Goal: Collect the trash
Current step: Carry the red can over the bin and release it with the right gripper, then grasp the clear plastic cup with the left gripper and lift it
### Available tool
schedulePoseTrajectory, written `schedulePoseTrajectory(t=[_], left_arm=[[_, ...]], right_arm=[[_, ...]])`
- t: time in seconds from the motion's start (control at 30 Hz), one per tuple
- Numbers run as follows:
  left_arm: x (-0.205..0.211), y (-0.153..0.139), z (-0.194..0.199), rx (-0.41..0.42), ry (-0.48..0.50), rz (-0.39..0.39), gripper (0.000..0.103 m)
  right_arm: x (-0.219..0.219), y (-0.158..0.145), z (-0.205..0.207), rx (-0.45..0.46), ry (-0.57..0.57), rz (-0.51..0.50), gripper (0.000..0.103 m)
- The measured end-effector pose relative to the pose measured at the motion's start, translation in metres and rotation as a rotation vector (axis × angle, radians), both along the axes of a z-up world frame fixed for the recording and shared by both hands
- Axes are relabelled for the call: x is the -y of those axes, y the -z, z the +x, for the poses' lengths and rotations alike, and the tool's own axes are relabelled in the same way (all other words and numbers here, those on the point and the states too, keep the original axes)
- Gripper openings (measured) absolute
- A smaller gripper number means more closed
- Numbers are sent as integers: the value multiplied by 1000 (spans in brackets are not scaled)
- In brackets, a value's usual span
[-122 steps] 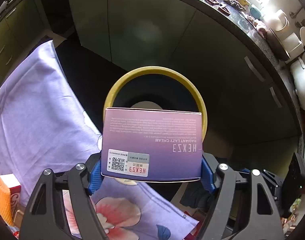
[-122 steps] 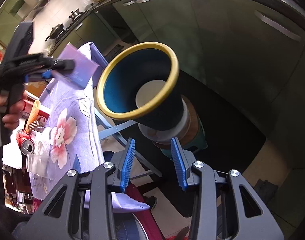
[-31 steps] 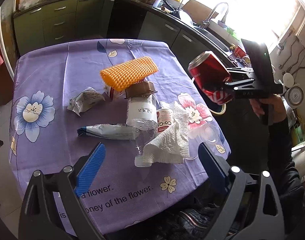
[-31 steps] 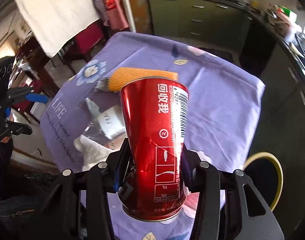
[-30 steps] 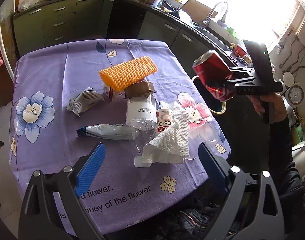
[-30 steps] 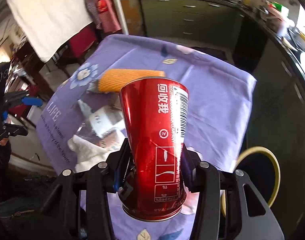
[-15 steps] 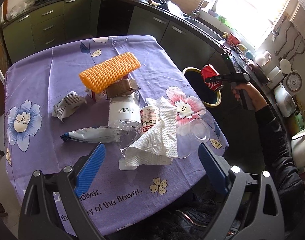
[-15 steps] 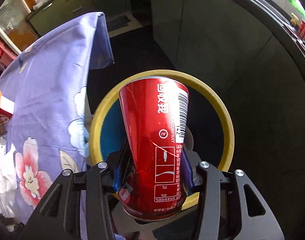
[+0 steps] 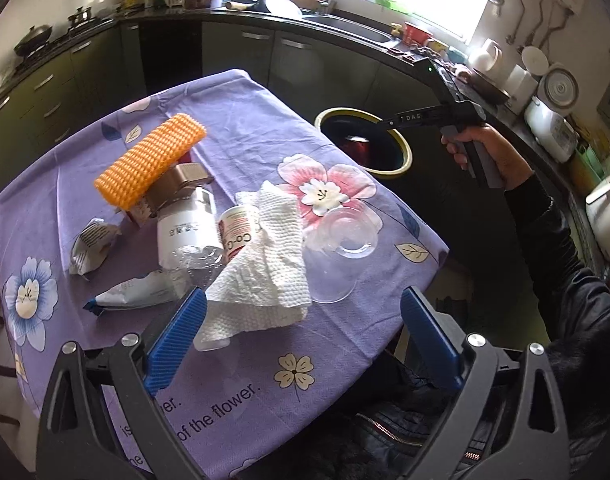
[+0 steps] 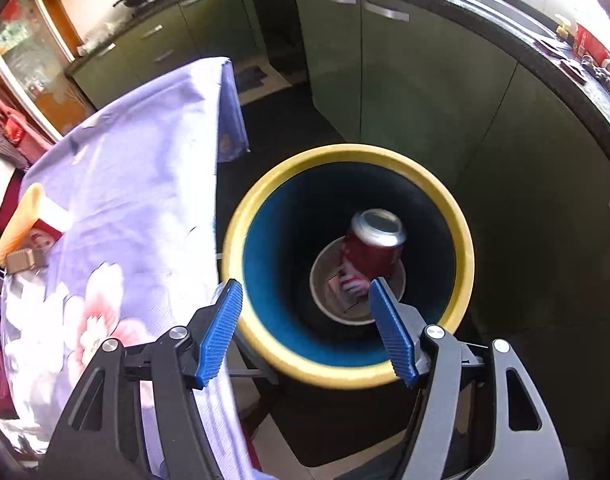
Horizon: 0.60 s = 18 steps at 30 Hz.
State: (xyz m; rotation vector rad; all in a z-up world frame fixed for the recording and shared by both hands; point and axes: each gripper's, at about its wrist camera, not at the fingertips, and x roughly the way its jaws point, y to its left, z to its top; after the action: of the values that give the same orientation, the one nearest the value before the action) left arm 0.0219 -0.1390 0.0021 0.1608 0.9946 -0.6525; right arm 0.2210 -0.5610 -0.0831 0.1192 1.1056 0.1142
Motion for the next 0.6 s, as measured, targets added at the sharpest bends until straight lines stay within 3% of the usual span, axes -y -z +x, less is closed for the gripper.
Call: schedulePoseTrajectory(t=[0.23, 0.6], left_arm=[[42, 23, -2, 1, 134, -7, 93], [79, 61, 36, 10, 154, 23, 93]], right_arm=[[-28, -5, -88, 71, -57, 54, 66], [-48, -2, -175, 132, -72, 190, 69]])
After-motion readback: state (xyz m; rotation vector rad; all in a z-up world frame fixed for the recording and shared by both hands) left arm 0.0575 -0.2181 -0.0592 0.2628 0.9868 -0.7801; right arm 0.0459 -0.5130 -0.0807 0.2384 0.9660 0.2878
